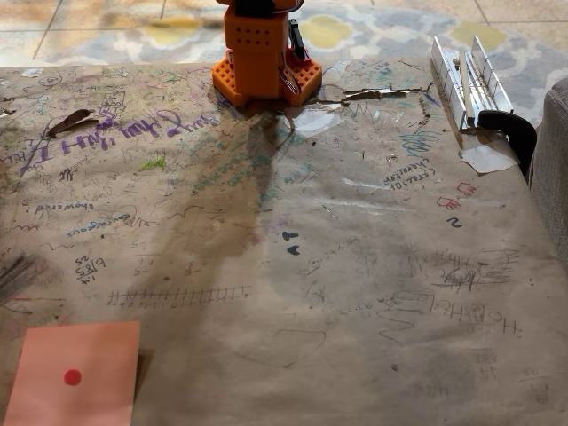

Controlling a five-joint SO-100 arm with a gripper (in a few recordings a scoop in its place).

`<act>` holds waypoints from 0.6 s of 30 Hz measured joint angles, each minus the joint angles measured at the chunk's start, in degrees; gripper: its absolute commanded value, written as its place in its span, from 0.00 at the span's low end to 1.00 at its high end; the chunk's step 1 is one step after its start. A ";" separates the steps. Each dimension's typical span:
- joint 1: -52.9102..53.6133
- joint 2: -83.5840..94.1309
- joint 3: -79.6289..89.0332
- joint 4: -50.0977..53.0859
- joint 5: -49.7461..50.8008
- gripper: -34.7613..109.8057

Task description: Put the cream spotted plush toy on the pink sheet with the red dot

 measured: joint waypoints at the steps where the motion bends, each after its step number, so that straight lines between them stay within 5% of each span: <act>1: -0.62 0.00 -0.88 0.00 -0.53 0.24; 18: -10.81 1.23 -31.55 6.50 -11.60 0.24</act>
